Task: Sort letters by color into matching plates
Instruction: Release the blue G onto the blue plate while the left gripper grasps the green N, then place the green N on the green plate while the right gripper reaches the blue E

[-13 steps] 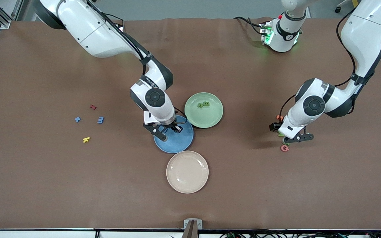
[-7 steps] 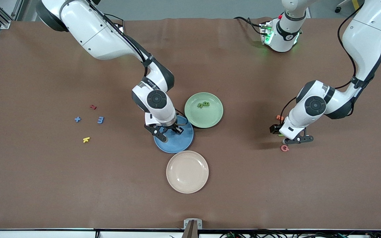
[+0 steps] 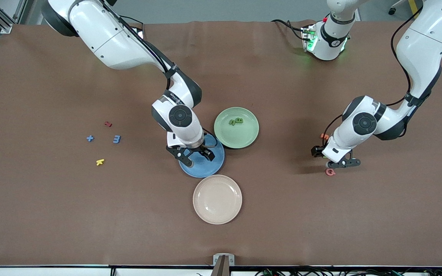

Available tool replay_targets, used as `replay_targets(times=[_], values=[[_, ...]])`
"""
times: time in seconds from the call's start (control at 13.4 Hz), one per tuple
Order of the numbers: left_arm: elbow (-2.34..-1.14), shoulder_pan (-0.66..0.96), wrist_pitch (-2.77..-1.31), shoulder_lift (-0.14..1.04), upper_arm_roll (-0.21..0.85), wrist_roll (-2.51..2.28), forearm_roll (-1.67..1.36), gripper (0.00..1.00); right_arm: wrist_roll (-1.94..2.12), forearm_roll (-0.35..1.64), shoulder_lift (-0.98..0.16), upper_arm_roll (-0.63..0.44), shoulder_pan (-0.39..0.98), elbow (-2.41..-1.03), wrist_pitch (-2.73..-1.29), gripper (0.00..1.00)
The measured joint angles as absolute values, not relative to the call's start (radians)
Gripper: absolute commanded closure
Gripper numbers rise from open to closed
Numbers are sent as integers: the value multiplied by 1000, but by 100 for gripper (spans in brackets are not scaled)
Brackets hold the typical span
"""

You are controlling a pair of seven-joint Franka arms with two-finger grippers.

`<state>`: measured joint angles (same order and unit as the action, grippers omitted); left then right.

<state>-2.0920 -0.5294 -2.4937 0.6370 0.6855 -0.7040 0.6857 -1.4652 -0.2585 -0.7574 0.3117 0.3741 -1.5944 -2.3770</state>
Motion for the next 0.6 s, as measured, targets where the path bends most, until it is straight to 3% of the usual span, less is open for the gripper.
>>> replay_targets(times=[0.37,0.6], values=[[-2088,-530,-2502,637,685,-704,686,59,-1351,-267,-714,306,323,-1602,-2277,0],[-2084,-530,-2502,637,686,-704,686,74,-1201,-268,-617,307,240,-1711,-2266,0]])
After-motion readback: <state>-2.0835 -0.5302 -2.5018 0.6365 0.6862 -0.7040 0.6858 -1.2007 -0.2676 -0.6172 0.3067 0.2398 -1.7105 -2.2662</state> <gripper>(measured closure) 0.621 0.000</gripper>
